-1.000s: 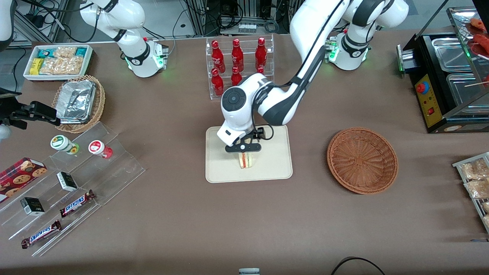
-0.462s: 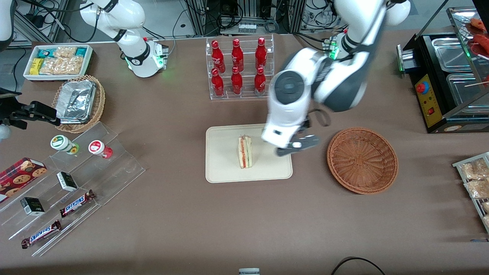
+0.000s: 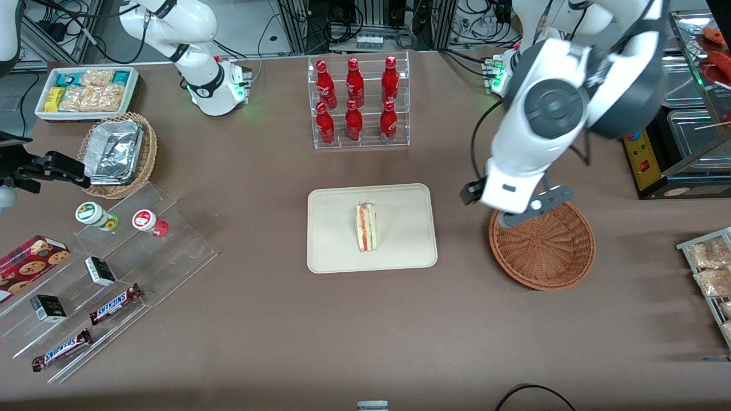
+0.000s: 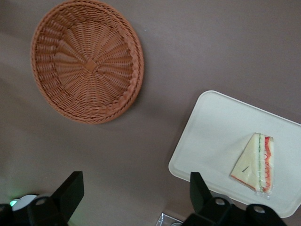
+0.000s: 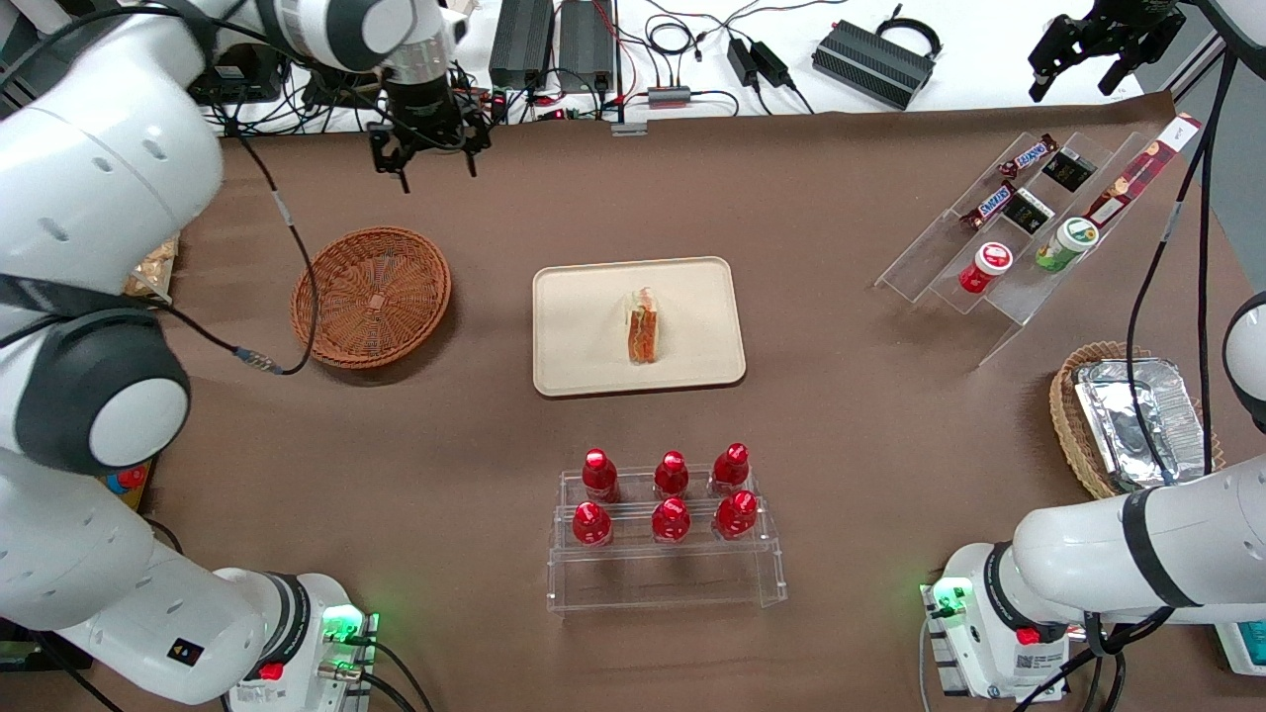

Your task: Place sandwich from basket to tray

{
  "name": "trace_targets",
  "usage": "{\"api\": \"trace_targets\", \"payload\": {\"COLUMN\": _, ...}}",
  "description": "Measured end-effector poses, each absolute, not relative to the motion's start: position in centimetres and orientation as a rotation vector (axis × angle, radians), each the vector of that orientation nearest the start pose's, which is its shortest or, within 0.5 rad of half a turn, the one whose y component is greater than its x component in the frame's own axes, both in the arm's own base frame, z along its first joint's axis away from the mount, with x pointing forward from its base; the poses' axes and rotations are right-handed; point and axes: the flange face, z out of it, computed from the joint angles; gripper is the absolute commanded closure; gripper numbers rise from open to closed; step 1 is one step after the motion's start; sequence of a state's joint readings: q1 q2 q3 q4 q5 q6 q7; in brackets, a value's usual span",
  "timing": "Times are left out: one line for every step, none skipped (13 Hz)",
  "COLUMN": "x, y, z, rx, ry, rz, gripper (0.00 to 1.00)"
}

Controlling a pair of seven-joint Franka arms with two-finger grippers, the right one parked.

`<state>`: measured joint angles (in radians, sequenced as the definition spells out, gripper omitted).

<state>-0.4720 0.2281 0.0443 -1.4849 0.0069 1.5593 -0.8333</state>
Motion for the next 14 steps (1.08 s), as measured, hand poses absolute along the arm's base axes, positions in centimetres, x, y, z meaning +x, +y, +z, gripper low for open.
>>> {"api": "trace_targets", "payload": {"x": 55.3, "y": -23.9, "z": 54.0, "rx": -2.978, "ry": -0.592, "rz": 0.177, "gripper": 0.01}}
{"api": "trace_targets", "payload": {"x": 54.7, "y": -22.2, "z": 54.9, "rx": -2.981, "ry": -0.57, "rz": 0.186, "gripper": 0.01}}
{"api": "trace_targets", "payload": {"x": 54.1, "y": -20.6, "z": 55.6, "rx": -2.983, "ry": -0.55, "rz": 0.188, "gripper": 0.01}}
{"api": "trace_targets", "payload": {"x": 53.7, "y": -19.2, "z": 56.2, "rx": -2.986, "ry": -0.532, "rz": 0.19, "gripper": 0.01}}
{"api": "trace_targets", "payload": {"x": 53.4, "y": -17.9, "z": 56.6, "rx": -2.991, "ry": -0.516, "rz": 0.19, "gripper": 0.01}}
{"api": "trace_targets", "payload": {"x": 53.2, "y": -16.4, "z": 57.0, "rx": -2.997, "ry": -0.497, "rz": 0.192, "gripper": 0.01}}
{"api": "trace_targets", "payload": {"x": 53.1, "y": -14.8, "z": 57.4, "rx": -3.002, "ry": -0.483, "rz": 0.198, "gripper": 0.01}}
{"api": "trace_targets", "payload": {"x": 53.0, "y": -13.1, "z": 58.0, "rx": -3.007, "ry": -0.474, "rz": 0.205, "gripper": 0.01}}
{"api": "trace_targets", "payload": {"x": 53.0, "y": -11.5, "z": 58.4, "rx": -3.014, "ry": -0.462, "rz": 0.207, "gripper": 0.01}}
{"api": "trace_targets", "payload": {"x": 52.9, "y": -9.9, "z": 58.9, "rx": -3.024, "ry": -0.44, "rz": 0.209, "gripper": 0.01}}
{"api": "trace_targets", "payload": {"x": 52.9, "y": -8.3, "z": 59.3, "rx": -3.037, "ry": -0.399, "rz": 0.211, "gripper": 0.01}}
{"api": "trace_targets", "payload": {"x": 52.8, "y": -6.9, "z": 59.7, "rx": -3.052, "ry": -0.337, "rz": 0.211, "gripper": 0.01}}
{"api": "trace_targets", "payload": {"x": 52.8, "y": -5.5, "z": 60.0, "rx": -3.067, "ry": -0.262, "rz": 0.212, "gripper": 0.01}}
{"api": "trace_targets", "payload": {"x": 52.7, "y": -4.0, "z": 60.2, "rx": -3.082, "ry": -0.172, "rz": 0.219, "gripper": 0.01}}
